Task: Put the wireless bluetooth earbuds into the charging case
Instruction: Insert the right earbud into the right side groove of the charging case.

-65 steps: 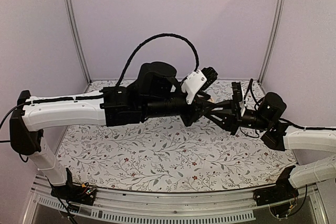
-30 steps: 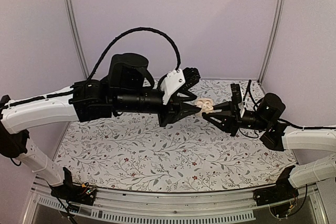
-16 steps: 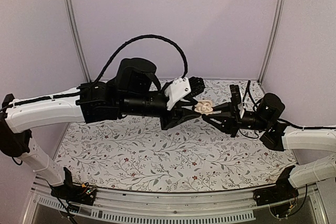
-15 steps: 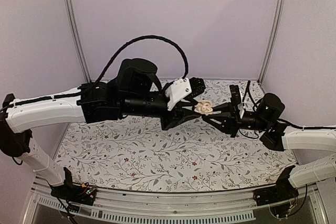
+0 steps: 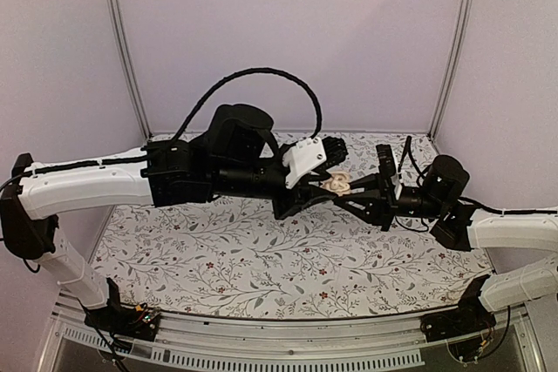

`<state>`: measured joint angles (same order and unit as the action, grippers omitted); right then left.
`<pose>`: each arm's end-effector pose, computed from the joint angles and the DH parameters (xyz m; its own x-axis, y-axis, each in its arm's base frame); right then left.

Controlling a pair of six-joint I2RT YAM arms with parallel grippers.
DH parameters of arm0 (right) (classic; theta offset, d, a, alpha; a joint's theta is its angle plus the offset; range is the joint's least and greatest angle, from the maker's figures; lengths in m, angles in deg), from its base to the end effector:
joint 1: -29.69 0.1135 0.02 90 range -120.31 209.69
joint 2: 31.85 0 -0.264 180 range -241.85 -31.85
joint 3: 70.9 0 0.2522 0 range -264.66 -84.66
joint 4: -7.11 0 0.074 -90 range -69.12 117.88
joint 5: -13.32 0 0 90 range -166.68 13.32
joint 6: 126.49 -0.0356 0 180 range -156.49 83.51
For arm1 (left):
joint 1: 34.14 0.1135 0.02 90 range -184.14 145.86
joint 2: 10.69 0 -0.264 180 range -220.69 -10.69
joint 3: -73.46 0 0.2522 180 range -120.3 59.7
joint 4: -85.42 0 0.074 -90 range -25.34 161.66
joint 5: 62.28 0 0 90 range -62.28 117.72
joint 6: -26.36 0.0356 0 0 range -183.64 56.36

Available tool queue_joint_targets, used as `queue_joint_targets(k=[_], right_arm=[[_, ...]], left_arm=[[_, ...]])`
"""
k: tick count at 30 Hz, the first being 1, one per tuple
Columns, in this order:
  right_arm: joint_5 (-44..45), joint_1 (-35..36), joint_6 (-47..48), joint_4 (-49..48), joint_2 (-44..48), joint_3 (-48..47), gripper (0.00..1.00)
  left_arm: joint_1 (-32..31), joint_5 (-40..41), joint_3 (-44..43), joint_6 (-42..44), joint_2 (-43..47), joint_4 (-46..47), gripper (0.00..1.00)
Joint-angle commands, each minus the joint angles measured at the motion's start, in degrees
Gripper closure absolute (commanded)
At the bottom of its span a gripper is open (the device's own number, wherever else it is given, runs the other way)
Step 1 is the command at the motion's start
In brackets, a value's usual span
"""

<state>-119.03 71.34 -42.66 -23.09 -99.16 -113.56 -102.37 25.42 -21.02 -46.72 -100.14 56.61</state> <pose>0.1688 0.1822 0.2616 -0.0348 0.0754 -0.9965 -0.9942 0.0991 0.0422 0.1355 -0.3432 0.3554 0.1310 0.4562 -0.8802 0.9443 0.2129 0.2508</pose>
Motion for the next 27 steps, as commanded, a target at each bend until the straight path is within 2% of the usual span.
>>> queue_joint_targets(k=[1,16,27], right_arm=[[0.4,0.5,1.0,0.6,-0.5,-2.2,1.0],[0.5,0.9,1.6,1.3,-1.0,-2.6,1.0],[0.7,0.9,2.0,1.6,-1.3,-2.6,1.0]], left_arm=[[0.3,0.4,-1.8,0.2,-0.7,-0.1,0.64],[0.2,1.6,-2.4,0.2,-1.7,-0.6,0.76],[0.3,1.8,-3.0,0.2,-2.7,-1.5,0.75]])
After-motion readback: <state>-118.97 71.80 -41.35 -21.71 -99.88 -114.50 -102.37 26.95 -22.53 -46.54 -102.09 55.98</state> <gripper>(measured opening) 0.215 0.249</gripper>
